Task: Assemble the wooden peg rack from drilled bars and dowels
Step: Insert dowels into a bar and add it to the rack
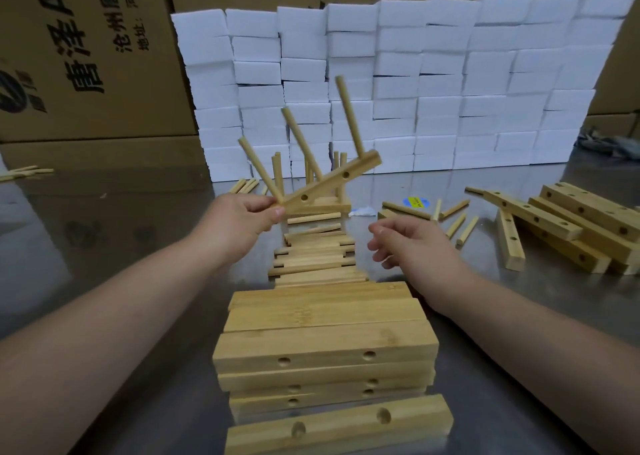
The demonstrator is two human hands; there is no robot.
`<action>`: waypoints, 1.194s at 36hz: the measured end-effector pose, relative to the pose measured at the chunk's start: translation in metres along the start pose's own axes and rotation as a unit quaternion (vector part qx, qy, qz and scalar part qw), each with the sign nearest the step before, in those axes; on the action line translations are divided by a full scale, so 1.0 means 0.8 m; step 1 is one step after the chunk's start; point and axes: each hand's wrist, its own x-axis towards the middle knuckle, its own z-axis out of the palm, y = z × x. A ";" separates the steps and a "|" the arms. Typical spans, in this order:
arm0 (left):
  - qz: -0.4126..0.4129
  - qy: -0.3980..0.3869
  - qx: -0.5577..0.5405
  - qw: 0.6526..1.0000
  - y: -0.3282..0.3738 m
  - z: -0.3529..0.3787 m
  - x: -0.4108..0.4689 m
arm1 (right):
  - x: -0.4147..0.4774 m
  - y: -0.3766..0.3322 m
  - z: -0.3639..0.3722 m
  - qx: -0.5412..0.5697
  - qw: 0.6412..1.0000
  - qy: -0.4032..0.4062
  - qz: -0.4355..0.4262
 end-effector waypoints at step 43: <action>-0.034 -0.055 0.217 0.974 -0.061 0.013 0.107 | 0.008 0.006 0.003 -0.026 0.998 -0.029 0.040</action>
